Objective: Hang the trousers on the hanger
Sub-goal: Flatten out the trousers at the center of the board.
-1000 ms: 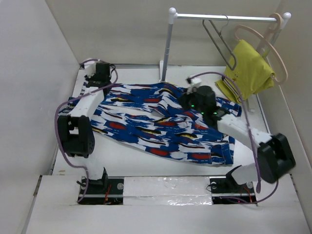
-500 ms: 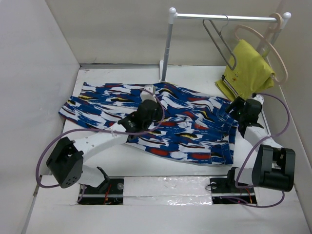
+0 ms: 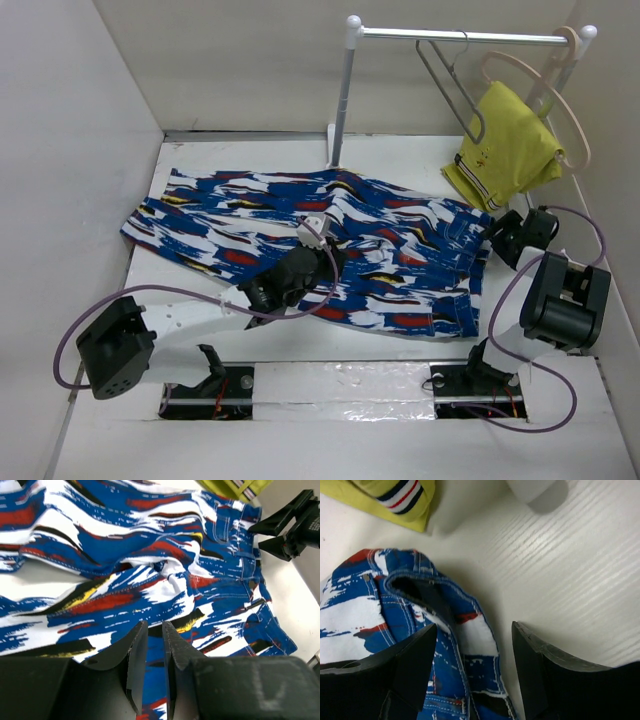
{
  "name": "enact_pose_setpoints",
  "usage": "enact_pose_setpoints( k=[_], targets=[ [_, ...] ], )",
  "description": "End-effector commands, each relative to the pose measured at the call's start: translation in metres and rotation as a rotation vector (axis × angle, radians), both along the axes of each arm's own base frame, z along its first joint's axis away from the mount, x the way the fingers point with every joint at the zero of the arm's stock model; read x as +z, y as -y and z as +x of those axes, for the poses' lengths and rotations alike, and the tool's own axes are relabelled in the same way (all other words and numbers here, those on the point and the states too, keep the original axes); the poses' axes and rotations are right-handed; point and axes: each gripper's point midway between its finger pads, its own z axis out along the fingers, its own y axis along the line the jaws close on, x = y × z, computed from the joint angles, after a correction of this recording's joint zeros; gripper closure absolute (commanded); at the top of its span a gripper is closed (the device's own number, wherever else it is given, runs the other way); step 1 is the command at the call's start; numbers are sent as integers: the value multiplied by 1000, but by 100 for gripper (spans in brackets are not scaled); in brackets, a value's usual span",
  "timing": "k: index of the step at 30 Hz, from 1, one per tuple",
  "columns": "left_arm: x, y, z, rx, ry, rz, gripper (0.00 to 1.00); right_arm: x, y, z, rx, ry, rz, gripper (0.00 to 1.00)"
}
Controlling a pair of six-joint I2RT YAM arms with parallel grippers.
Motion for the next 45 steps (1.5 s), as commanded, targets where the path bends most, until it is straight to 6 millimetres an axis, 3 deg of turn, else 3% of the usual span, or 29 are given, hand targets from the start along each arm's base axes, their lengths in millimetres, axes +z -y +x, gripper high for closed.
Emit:
enact_pose_setpoints(
  k=[1, 5, 6, 9, 14, 18, 20, 21, 23, 24, 26, 29, 34, 38, 39, 41, 43, 44, 45],
  targets=[
    [30, -3, 5, 5, 117, -62, 84, 22, 2, 21, 66, 46, -9, 34],
    [33, -9, 3, 4, 128, -61, 84, 19, -1, 24, 78, 18, 23, 38],
    [39, -10, 1, 0, 137, -75, 84, 22, 0, 30, 87, 27, 29, 45],
    [39, -17, -2, 5, 143, -82, 83, 18, -6, 37, 120, 25, 70, 52],
    [43, -20, -4, -3, 142, -100, 83, 16, -5, 38, 119, 14, 71, 51],
    [41, -17, -6, -16, 134, -103, 83, 13, -8, 37, 151, -22, 57, 41],
    [40, -16, -6, -21, 131, -100, 83, 14, -9, 39, 168, -20, 58, 55],
    [39, -18, -3, -11, 127, -98, 83, 12, -10, 39, 174, -26, 65, 70],
    [38, -18, -3, -10, 125, -94, 83, 12, -15, 42, 189, -21, 66, 86],
    [37, -18, -3, -10, 125, -94, 83, 16, -14, 43, 191, -9, 57, 100],
    [37, -19, -1, -5, 122, -102, 83, 22, -21, 47, 201, -11, 10, 100],
    [33, -17, 0, -16, 106, -102, 83, 47, -24, 58, 189, 21, -76, 100],
    [25, -12, 1, -27, 89, -95, 83, 99, -9, 85, 143, 122, -154, 100],
    [22, -9, 0, -37, 78, -91, 83, 111, 14, 106, 83, 104, -216, 100],
    [21, -9, 0, -35, 76, -90, 83, 103, 18, 111, 73, 79, -221, 100],
    [22, -9, 1, -31, 76, -92, 83, 111, 30, 119, 48, 87, -269, 100],
    [20, -11, 2, -19, 72, -87, 83, 106, 37, 122, 26, 69, -290, 100],
    [19, -11, 3, -15, 69, -84, 83, 108, 36, 125, 39, 81, -291, 98],
    [16, -10, 4, -12, 62, -77, 83, 110, 31, 128, 60, 89, -294, 77]
  ],
)
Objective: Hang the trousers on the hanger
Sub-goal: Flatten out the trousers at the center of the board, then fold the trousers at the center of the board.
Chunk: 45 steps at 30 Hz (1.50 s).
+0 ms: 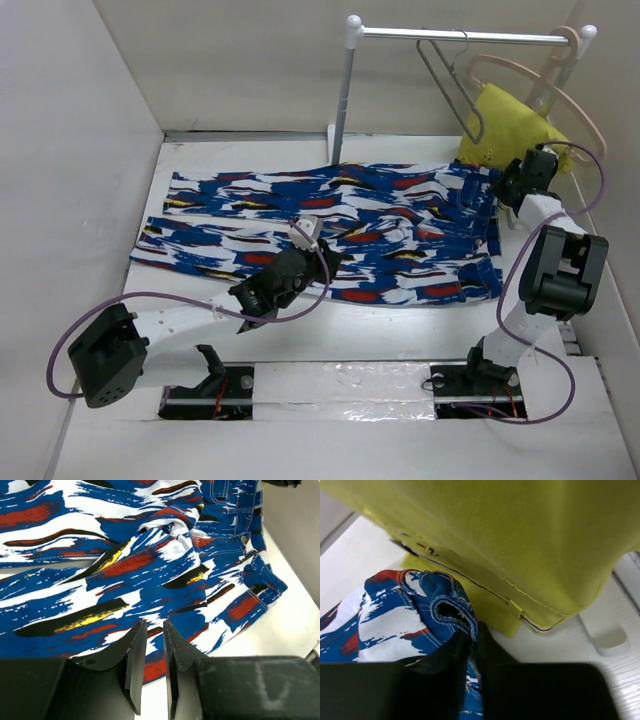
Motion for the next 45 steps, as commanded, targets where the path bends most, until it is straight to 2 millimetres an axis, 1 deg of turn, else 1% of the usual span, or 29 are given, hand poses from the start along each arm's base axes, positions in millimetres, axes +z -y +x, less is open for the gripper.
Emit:
enact_pose_setpoints(
  k=[1, 3, 4, 6, 7, 8, 9, 10, 11, 13, 14, 15, 16, 17, 19, 20, 21, 22, 23, 24, 25, 26, 27, 30, 33, 40, 41, 42, 45],
  targets=[
    [13, 5, 7, 18, 15, -48, 83, 23, 12, 15, -13, 58, -83, 61],
    [8, 7, 7, 15, 0, -40, 83, 26, -14, 16, 56, 59, -65, 32],
    [7, 8, 7, 12, -1, -39, 83, 27, -24, 14, 74, 56, -65, 26],
    [8, 10, 6, 5, -3, -47, 83, 31, -52, 9, 123, 69, -69, 21],
    [9, 10, 5, 1, -3, -49, 83, 19, -61, -2, 128, 41, -63, 21],
    [9, 10, 5, -4, -1, -51, 83, 33, -65, -10, 105, 71, -86, 22],
    [11, 11, 4, -8, 1, -55, 83, 33, -65, -19, 92, 77, -83, 23],
    [12, 12, 2, -23, 3, -57, 83, 9, -68, -41, 71, 29, -55, 25],
    [16, 13, 2, -32, 13, -62, 83, 29, -66, -49, 44, 96, -61, 28],
    [16, 27, -13, -101, 39, -29, 84, 23, -67, -69, 21, 105, -30, 47],
    [20, 35, -16, -126, 52, -23, 84, 3, -70, -89, 18, 65, -21, 60],
    [13, 45, -25, -169, 55, 11, 85, 14, -68, -99, 9, 102, -29, 90],
    [10, 53, -30, -202, 56, 25, 85, 12, -69, -108, 17, 102, -36, 100],
    [14, 61, -33, -223, 66, 29, 85, 4, -72, -118, 24, 87, -34, 100],
    [2, 75, -41, -272, 76, 74, 85, 13, -71, -137, 22, 85, -44, 100],
    [7, 82, -38, -282, 94, 74, 84, 16, -73, -142, 26, 92, -43, 100],
    [-6, 90, -43, -309, 89, 109, 83, 12, -74, -151, 23, 71, -40, 97],
    [-8, 99, -49, -349, 109, 134, 83, 22, -75, -157, 20, 104, -38, 92],
    [-1, 111, -51, -375, 128, 136, 82, 17, -75, -165, 9, 79, -39, 88],
    [-15, 121, -56, -410, 120, 177, 80, 10, -74, -172, -6, 61, -38, 78],
    [-14, 130, -60, -437, 129, 188, 79, 11, -72, -179, -25, 64, -39, 71],
    [-4, 146, -72, -478, 165, 194, 78, 3, -58, -190, -90, 25, -50, 64],
    [-14, 155, -76, -490, 161, 225, 78, -2, -52, -197, -118, 8, -47, 54],
    [-7, 172, -82, -501, 150, 217, 79, -20, -45, -221, -159, -61, 5, 46],
    [4, 164, -79, -457, 146, 188, 79, -28, -52, -232, -180, -80, 86, 45],
    [25, 98, -24, -216, 62, 62, 78, -78, -60, -254, -279, -206, 215, 42],
    [21, 89, -22, -209, 39, 53, 78, -83, -62, -254, -307, -208, 246, 42],
    [31, 83, -19, -206, 41, 16, 78, -89, -65, -255, -308, -215, 266, 42],
    [31, 68, -12, -188, 16, -30, 78, -99, -67, -254, -354, -218, 317, 43]
  ],
)
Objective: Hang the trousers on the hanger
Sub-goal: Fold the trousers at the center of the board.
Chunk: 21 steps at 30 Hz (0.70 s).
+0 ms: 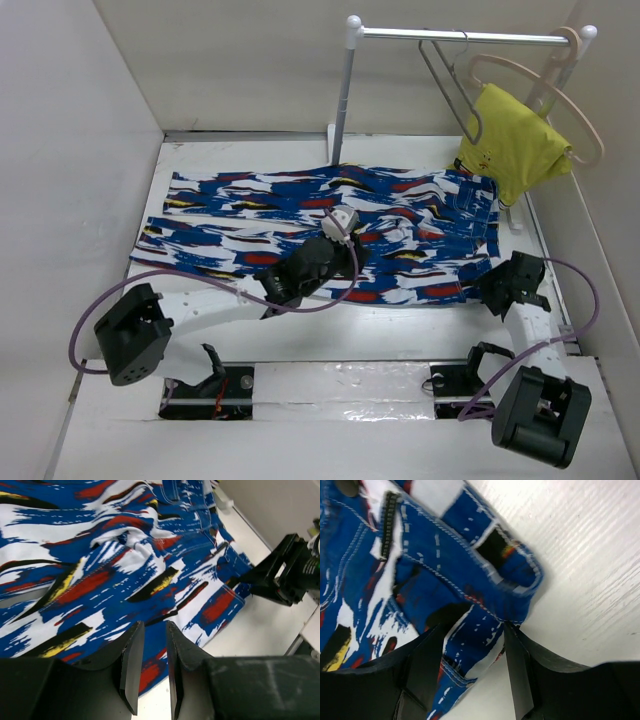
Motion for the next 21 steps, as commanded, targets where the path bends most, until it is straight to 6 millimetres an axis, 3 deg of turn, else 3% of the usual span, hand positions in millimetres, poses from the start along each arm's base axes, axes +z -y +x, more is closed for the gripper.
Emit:
enact_pose_setpoints(
  k=[1, 7, 8, 10, 12, 16, 21],
  targets=[
    [20, -5, -7, -17, -31, -119, 78, 0, -1, 7, -81, 40, 66, 43],
    [23, -15, -2, 22, -28, -125, 78, 0, 0, 2, -132, 27, 79, 45],
    [22, -17, 1, 33, -30, -123, 78, 9, 3, 4, -116, 28, 58, 46],
    [25, -20, 4, 42, -32, -134, 78, 17, 11, -10, -131, -34, -3, 46],
    [25, -23, 6, 50, -37, -140, 78, 29, 8, -9, -119, 7, 3, 45],
    [34, -39, 14, 88, -35, -176, 78, 28, 4, -12, -137, 3, 25, 44],
    [37, -43, 14, 113, -24, -165, 78, 23, -4, -13, -133, -68, 38, 43]
  ],
)
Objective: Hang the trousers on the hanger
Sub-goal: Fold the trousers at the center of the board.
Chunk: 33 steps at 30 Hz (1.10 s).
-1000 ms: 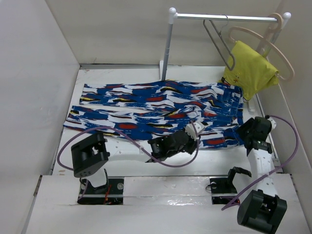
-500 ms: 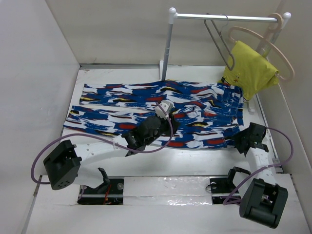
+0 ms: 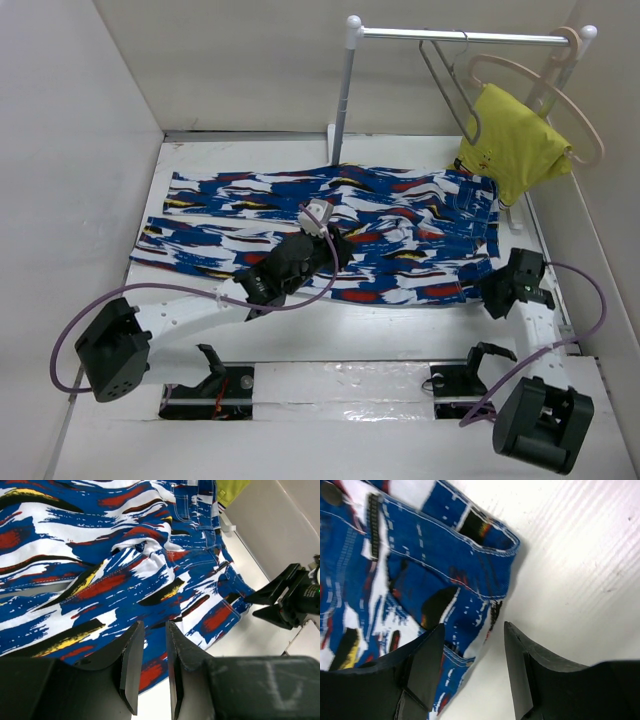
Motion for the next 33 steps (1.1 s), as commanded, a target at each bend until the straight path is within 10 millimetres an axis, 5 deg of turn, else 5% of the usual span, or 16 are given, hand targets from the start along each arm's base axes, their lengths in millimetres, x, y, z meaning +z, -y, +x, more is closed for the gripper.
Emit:
enact_pose_setpoints(
  k=[1, 6, 9, 16, 19, 24, 26, 27, 29, 33],
  targets=[
    [22, -1, -1, 15, 36, -53, 78, 8, -2, 3, -13, -21, -14, 43],
    [21, -7, 1, 46, 36, -45, 78, -15, 4, 8, -70, -54, -29, 49],
    [20, -9, 3, 58, 35, -43, 79, -22, 5, 14, -70, -66, -24, 68],
    [8, -11, 11, 86, 14, -26, 79, 6, 20, 24, -77, 55, -124, 100],
    [5, -23, 21, 143, 9, -29, 79, 35, 32, 22, -51, 73, -222, 100],
    [-13, -69, 54, 336, -34, -44, 79, 87, 25, 25, 95, 213, -315, 100],
    [-24, -90, 63, 411, -63, -48, 79, 90, 21, 23, 128, 234, -324, 100],
    [-35, -137, 84, 588, -138, -118, 79, 92, 10, 31, 213, 264, -308, 100],
    [-40, -147, 86, 610, -170, -142, 79, 92, 7, 33, 248, 266, -308, 100],
    [-77, -201, 84, 759, -318, -262, 85, 92, -16, 55, 390, 345, -254, 100]
  ],
)
